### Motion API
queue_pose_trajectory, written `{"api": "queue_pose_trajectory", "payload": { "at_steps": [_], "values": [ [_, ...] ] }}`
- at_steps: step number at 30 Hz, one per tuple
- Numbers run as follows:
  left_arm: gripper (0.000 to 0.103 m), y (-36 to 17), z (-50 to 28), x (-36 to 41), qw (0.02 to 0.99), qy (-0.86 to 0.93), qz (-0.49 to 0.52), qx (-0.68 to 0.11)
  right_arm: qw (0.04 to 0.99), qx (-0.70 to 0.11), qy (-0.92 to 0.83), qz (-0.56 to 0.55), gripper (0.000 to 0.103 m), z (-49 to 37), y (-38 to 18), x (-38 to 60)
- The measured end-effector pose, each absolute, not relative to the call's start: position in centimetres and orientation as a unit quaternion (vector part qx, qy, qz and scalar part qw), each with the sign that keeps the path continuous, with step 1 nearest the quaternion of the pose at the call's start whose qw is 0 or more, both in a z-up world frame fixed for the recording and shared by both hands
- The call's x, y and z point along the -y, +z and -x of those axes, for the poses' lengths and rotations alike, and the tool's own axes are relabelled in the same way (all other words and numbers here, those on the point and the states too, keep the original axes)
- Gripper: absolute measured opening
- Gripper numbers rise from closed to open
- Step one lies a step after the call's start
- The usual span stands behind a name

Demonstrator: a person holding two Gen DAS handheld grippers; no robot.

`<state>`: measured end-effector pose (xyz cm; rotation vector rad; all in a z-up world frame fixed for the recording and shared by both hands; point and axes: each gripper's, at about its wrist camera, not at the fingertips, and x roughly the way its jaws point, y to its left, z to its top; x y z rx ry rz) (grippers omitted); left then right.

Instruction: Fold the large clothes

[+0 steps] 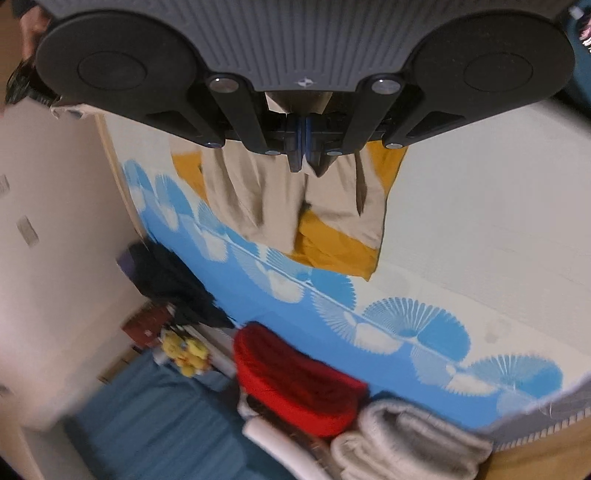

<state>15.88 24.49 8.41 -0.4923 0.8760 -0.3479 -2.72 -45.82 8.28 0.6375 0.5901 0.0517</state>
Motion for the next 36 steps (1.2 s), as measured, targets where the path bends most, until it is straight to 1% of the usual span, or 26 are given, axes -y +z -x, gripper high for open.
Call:
{"api": "queue_pose_trajectory", "payload": {
  "at_steps": [3, 4, 5, 6, 7, 8, 10, 12, 14, 16, 18, 20, 22, 24, 30, 36],
  "values": [
    [0.008, 4.5, -22.7, -24.0, 0.849, -0.137, 0.272, -0.432, 0.898, -0.309, 0.008, -0.312, 0.003, -4.0, 5.8, 46.2],
    [0.014, 3.3, -24.6, -23.9, 0.847, -0.125, 0.280, -0.435, 0.896, -0.316, -0.006, -0.313, 0.007, -6.1, 4.9, 46.3],
    [0.019, 2.2, -26.2, -23.8, 0.847, -0.113, 0.284, -0.435, 0.894, -0.319, -0.031, -0.311, 0.015, -8.5, 4.0, 46.6],
    [0.032, 1.5, -27.1, -23.8, 0.850, -0.102, 0.287, -0.430, 0.897, -0.316, -0.051, -0.306, 0.019, -10.1, 3.4, 46.7],
    [0.043, 0.7, -27.7, -23.9, 0.853, -0.091, 0.294, -0.421, 0.902, -0.305, -0.079, -0.294, 0.019, -11.7, 2.8, 46.8],
    [0.045, 0.1, -27.9, -24.1, 0.853, -0.086, 0.297, -0.419, 0.907, -0.298, -0.092, -0.282, 0.020, -12.7, 2.3, 46.6],
    [0.046, -0.3, -28.1, -24.5, 0.848, -0.067, 0.300, -0.431, 0.909, -0.293, -0.116, -0.272, 0.024, -14.1, 0.9, 46.9],
    [0.048, -0.4, -27.8, -24.7, 0.853, -0.061, 0.297, -0.424, 0.904, -0.291, -0.113, -0.292, 0.024, -14.1, -1.3, 47.2],
    [0.048, -0.7, -27.8, -24.3, 0.860, -0.065, 0.266, -0.431, 0.881, -0.349, -0.119, -0.297, 0.026, -15.0, -3.4, 47.4],
    [0.048, -1.3, -27.8, -23.3, 0.867, -0.064, 0.218, -0.444, 0.881, -0.351, -0.096, -0.302, 0.026, -15.5, -4.0, 47.0],
    [0.049, -2.1, -28.0, -22.6, 0.867, -0.061, 0.187, -0.457, 0.882, -0.369, -0.074, -0.283, 0.034, -16.4, -4.5, 46.2],
    [0.054, -2.7, -28.1, -22.3, 0.867, -0.056, 0.175, -0.463, 0.880, -0.386, -0.063, -0.270, 0.050, -16.9, -5.2, 45.5],
    [0.060, -3.4, -28.3, -22.0, 0.865, -0.049, 0.170, -0.469, 0.876, -0.401, -0.053, -0.263, 0.054, -17.3, -6.1, 44.9],
    [0.062, -3.9, -28.6, -21.8, 0.864, -0.042, 0.164, -0.474, 0.871, -0.423, -0.059, -0.244, 0.054, -17.4, -6.9, 44.6],
    [0.062, -5.3, -29.9, -20.7, 0.855, -0.024, 0.154, -0.495, 0.862, -0.448, -0.074, -0.227, 0.054, -17.8, -8.5, 44.6],
    [0.062, -6.3, -30.6, -18.6, 0.858, -0.023, 0.108, -0.501, 0.856, -0.473, -0.080, -0.194, 0.054, -18.5, -9.6, 43.8]
  ]
}}
